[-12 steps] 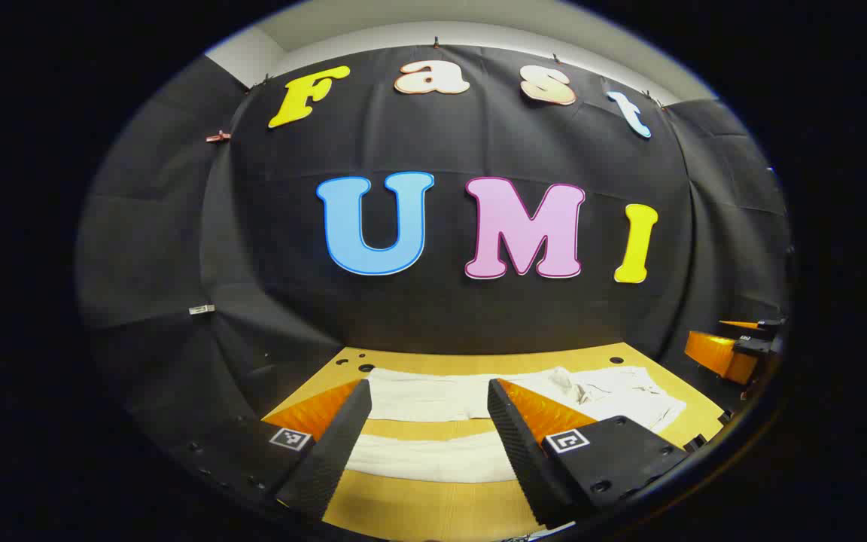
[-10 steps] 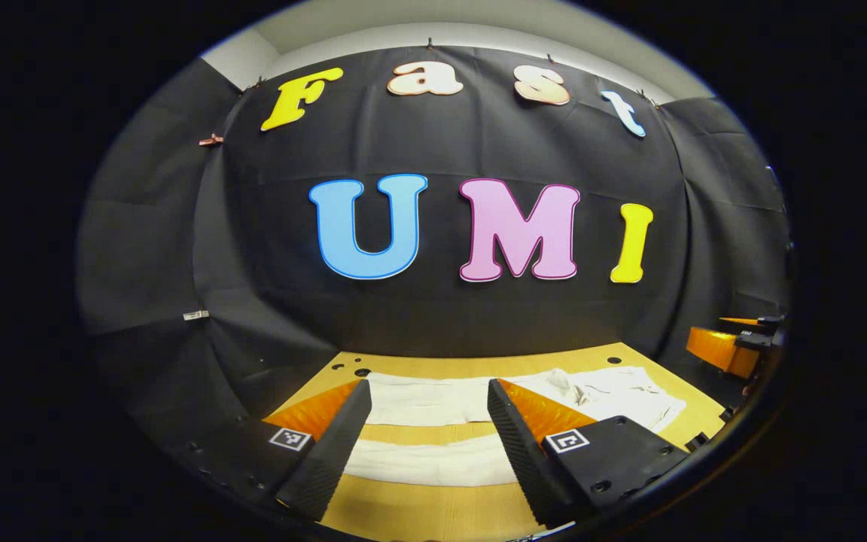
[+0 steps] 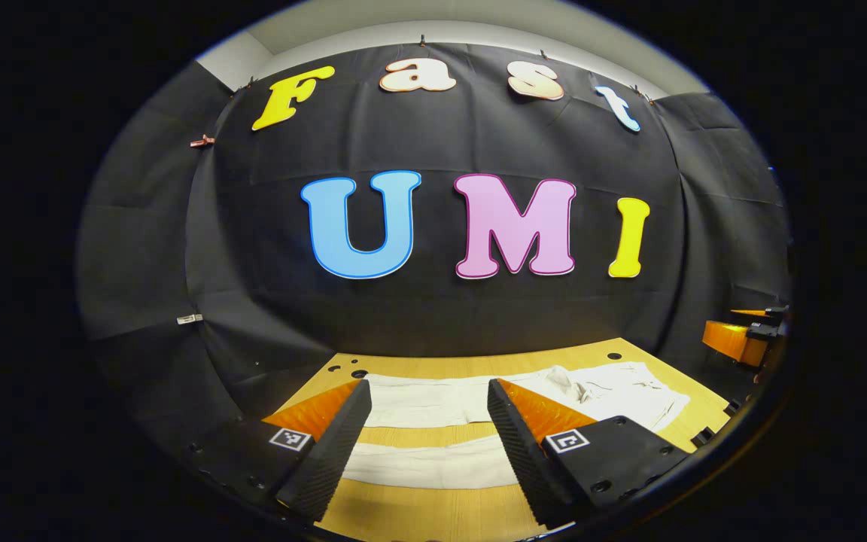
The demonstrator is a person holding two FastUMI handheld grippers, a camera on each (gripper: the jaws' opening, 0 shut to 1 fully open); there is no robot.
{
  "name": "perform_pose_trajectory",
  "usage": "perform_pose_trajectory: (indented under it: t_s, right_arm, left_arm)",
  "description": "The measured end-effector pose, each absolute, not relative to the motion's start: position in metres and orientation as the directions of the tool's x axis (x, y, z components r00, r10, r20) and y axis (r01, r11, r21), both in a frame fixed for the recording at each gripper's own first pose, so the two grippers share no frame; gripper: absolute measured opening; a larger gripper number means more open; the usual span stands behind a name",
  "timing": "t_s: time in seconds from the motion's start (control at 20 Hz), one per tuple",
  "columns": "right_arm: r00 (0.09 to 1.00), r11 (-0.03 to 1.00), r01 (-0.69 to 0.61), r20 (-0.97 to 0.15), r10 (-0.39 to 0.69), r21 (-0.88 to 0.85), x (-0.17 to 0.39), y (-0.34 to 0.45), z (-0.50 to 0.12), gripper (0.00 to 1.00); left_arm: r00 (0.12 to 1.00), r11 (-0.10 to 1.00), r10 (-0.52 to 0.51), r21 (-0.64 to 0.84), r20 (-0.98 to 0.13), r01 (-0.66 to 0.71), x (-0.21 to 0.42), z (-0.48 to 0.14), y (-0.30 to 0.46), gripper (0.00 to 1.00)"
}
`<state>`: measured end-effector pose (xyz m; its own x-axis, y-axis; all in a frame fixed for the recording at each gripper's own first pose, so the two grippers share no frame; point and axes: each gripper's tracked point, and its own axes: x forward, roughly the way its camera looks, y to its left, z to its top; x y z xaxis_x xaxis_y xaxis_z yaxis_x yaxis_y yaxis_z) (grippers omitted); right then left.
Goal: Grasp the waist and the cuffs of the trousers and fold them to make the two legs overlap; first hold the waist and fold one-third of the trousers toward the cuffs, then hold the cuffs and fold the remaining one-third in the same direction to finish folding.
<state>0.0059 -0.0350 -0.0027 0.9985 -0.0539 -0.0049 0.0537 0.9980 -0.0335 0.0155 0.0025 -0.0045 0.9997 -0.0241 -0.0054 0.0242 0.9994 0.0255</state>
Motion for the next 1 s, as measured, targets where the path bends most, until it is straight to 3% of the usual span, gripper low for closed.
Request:
perform_pose_trajectory:
  t_s: [0.65,1.0]
  right_arm:
    - [1.0,0.984,-0.016,-0.02,0.013,-0.177,0.04,-0.062,-0.013,0.97]
    - [0.99,0.876,-0.131,-0.099,0.096,-0.464,0.075,-0.103,-0.039,0.97]
  left_arm:
    - [0.999,1.0,0.024,0.005,-0.039,-0.024,0.018,-0.019,0.011,0.97]
    - [0.995,0.997,0.08,-0.002,-0.064,-0.08,0.023,-0.03,0.025,0.97]
